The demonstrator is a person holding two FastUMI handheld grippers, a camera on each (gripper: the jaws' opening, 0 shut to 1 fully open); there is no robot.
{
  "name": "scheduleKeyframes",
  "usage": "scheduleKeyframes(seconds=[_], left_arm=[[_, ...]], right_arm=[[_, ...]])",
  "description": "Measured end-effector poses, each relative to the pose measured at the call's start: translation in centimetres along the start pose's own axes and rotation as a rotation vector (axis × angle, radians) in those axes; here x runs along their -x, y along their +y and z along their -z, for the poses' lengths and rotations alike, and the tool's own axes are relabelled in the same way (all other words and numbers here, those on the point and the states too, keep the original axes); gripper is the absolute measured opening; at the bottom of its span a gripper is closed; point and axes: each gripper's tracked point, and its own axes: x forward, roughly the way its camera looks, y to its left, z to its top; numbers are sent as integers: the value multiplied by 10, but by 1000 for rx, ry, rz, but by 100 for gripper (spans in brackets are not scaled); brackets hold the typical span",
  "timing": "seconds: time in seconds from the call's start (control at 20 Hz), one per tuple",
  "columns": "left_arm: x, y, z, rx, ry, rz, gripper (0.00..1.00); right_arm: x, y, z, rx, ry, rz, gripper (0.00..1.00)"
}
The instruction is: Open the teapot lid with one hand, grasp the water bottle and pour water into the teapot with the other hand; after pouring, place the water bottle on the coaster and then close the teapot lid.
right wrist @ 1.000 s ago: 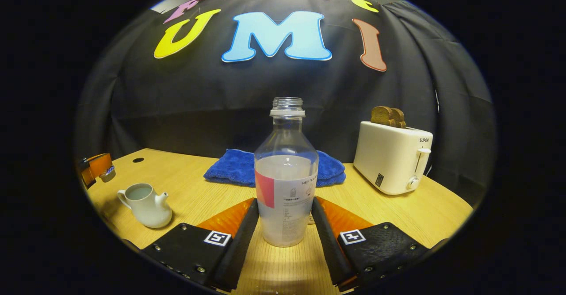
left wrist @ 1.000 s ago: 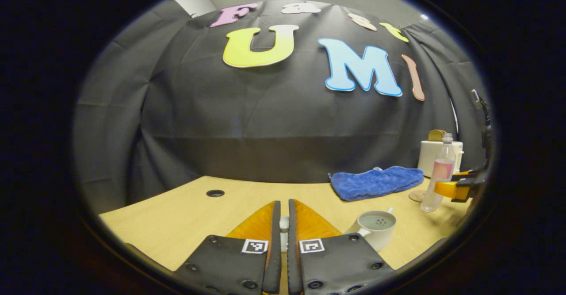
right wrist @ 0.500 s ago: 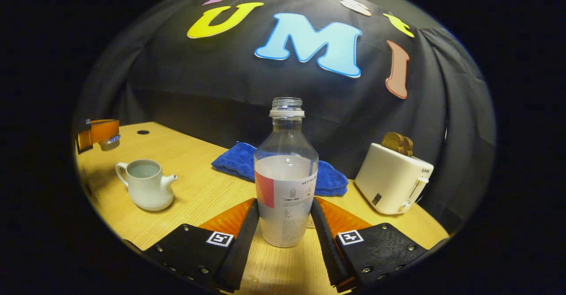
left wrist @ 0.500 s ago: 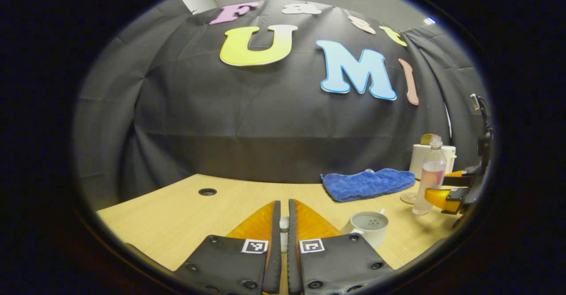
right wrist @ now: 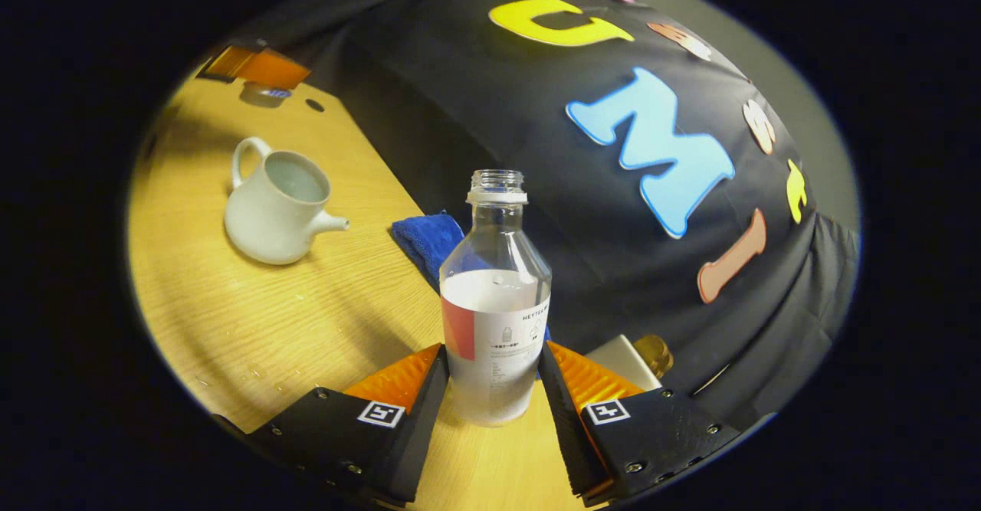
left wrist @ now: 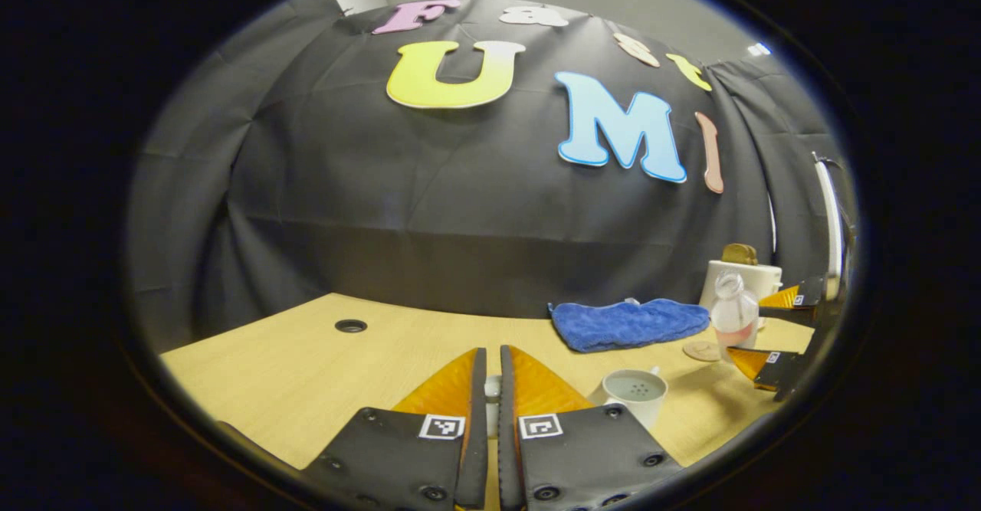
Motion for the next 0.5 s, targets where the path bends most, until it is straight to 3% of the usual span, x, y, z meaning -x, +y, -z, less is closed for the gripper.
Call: scheduleKeyframes(seconds=[0.5], left_arm=[[0,9,-1,75,1,10,12]], right_arm=[[6,-6,-31,453,-81,92,71]])
